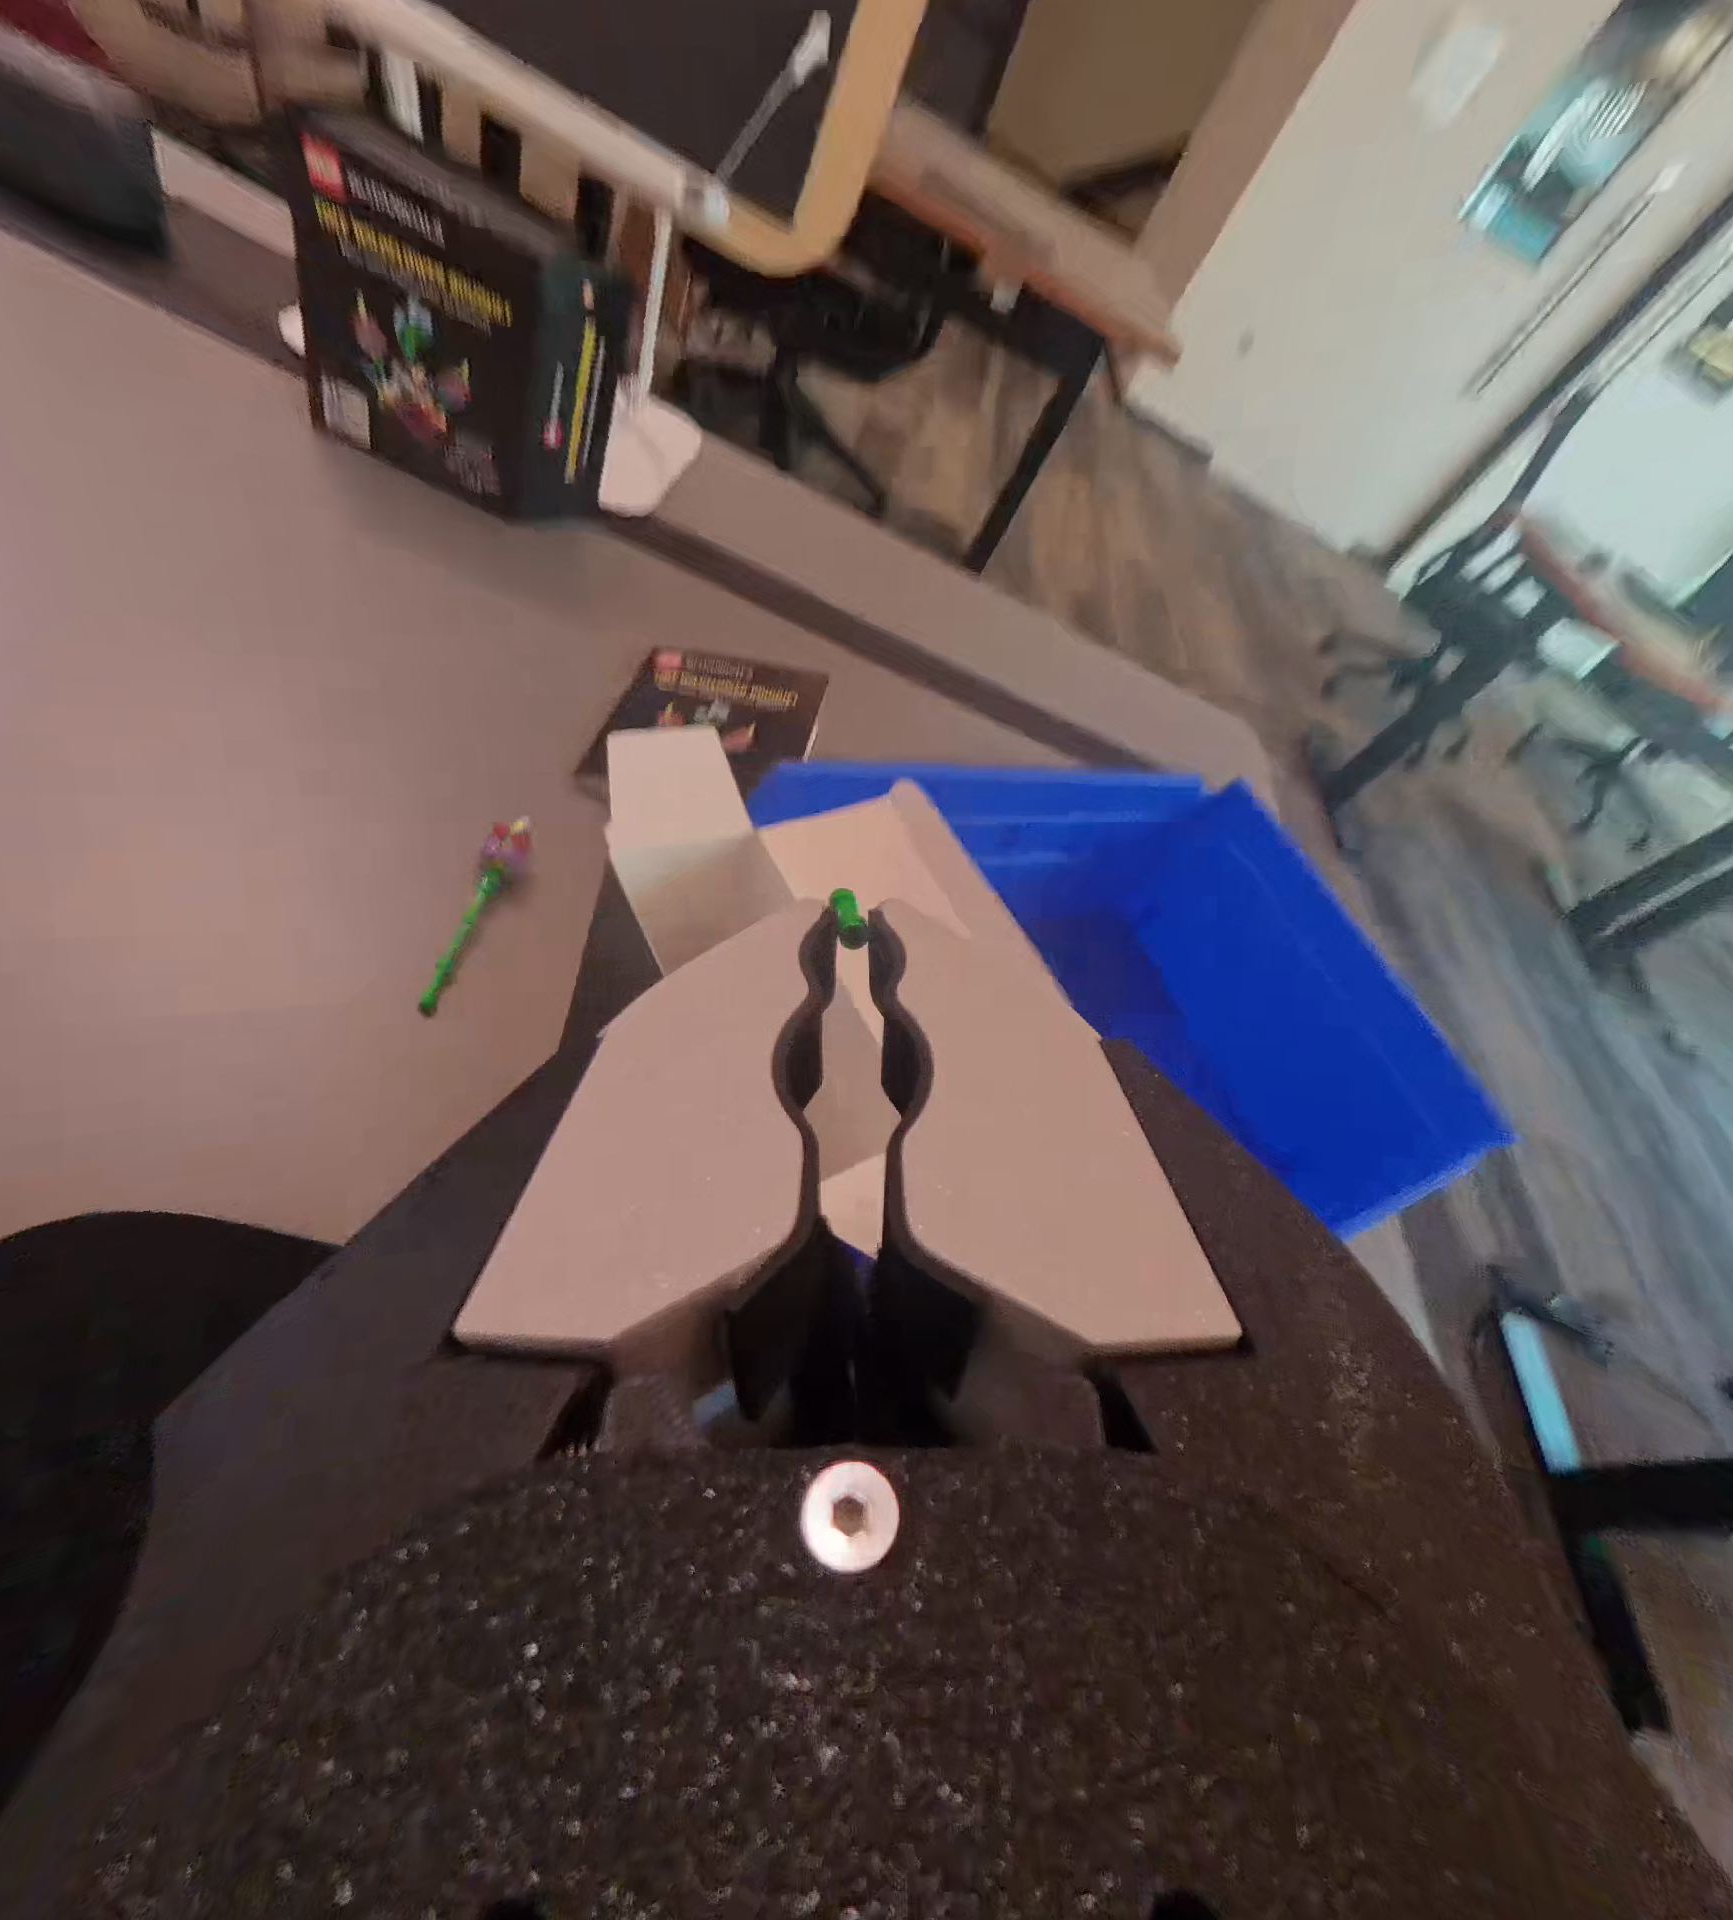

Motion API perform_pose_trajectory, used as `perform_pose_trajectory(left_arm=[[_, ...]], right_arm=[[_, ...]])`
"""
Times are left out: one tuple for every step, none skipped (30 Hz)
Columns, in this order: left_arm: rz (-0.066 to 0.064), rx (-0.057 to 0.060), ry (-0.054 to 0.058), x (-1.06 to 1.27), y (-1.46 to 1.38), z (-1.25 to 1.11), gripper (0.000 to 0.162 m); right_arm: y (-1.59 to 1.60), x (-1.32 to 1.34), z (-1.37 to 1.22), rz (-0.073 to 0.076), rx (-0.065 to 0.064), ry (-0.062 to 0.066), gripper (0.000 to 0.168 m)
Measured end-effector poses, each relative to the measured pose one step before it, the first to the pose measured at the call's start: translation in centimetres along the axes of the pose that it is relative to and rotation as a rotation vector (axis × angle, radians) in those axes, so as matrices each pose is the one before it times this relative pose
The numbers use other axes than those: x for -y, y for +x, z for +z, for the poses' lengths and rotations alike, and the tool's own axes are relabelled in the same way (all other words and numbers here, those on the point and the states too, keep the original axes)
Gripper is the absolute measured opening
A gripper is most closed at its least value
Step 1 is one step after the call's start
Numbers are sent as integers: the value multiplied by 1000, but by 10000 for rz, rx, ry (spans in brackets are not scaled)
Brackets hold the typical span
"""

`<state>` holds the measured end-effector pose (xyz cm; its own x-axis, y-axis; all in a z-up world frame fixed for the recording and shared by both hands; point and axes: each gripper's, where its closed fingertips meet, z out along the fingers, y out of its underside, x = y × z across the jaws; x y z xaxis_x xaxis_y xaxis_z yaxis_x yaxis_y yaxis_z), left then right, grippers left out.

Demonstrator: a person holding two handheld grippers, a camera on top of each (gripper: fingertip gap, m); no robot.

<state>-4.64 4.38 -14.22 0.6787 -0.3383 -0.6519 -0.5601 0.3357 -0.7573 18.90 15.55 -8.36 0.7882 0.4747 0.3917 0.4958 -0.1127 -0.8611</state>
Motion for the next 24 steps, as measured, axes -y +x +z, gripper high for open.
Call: perform_pose_trajectory(left_arm=[[35, -18, -21, -22, 51, 8, 2], [27, -31, -11, -6, 78, 29, 2], [47, -35, -18, -14, 85, 19, 2], [50, -17, -23, -28, 66, 15, 2], [23, -5, -9, -14, 33, 21, 2], [-3, -11, 2, -10, 33, 14, 2], [-17, -7, -1, -3, 5, 4, 2], [-30, -9, -1, -18, 0, 3, 2], [-58, -25, 10, -2, 27, 6, 2], [-67, -33, 16, 17, 23, 6, 2], [-40, -24, -2, 8, 26, 12, 2], [5, -15, -28, -26, 29, 12, 2], [34, -9, -43, -36, 44, 34, 2], [44, -19, -51, -45, 66, 24, 2], [46, -20, -57, -44, 75, 38, 2], [56, -30, -52, -35, 97, 38, 2], [62, -30, -48, -29, 92, 41, 2], [64, -23, -56, -35, 86, 26, 2], [72, -12, -57, -42, 72, 26, 2], [79, -2, -44, -26, 67, 17, 2], [93, 1, -37, -18, 50, 9, 2], [99, 3, -29, -2, 64, 24, 2], [82, -5, -20, 10, 69, 13, 2], [67, -15, -17, 5, 83, 18, 2]], right_arm=[[-156, -739, 636, 245, 233, -454, 7], [-185, -562, 531, 218, 193, -304, 12], [-153, -502, 384, 110, 125, -255, 13], [-11, -371, 247, 32, -5, -176, 14], [63, -158, 121, -8, -90, -20, 14], [27, -8, 20, -20, -57, 70, 15], [2, 98, -57, 0, -28, 109, 15], [-21, 305, -162, 30, -53, 215, 15], [-334, 615, -242, 7, 80, 391, 15], [-926, 856, -237, 34, 361, 538, 15], [-1617, 935, -131, 95, 696, 576, 15], [-2292, 860, 66, 143, 1028, 522, 15], [-2631, 579, 326, 175, 1179, 369, 14], [-2640, 242, 623, 193, 1150, 183, 14], [-2404, 11, 894, 206, 987, 84, 15], [-2161, -206, 1055, 127, 854, -9, 15], [-1849, -297, 1145, 78, 689, -41, 14], [-1492, -322, 1125, 30, 509, -53, 15], [-1078, -298, 1036, -34, 309, -69, 15], [-725, -138, 914, -74, 105, 18, 14], [-590, -37, 735, -199, 43, 47, 14], [-427, 54, 580, -220, -28, 71, 14], [-279, 89, 498, -153, -61, 65, 14], [-335, 34, 389, -125, 57, 0, 14]])
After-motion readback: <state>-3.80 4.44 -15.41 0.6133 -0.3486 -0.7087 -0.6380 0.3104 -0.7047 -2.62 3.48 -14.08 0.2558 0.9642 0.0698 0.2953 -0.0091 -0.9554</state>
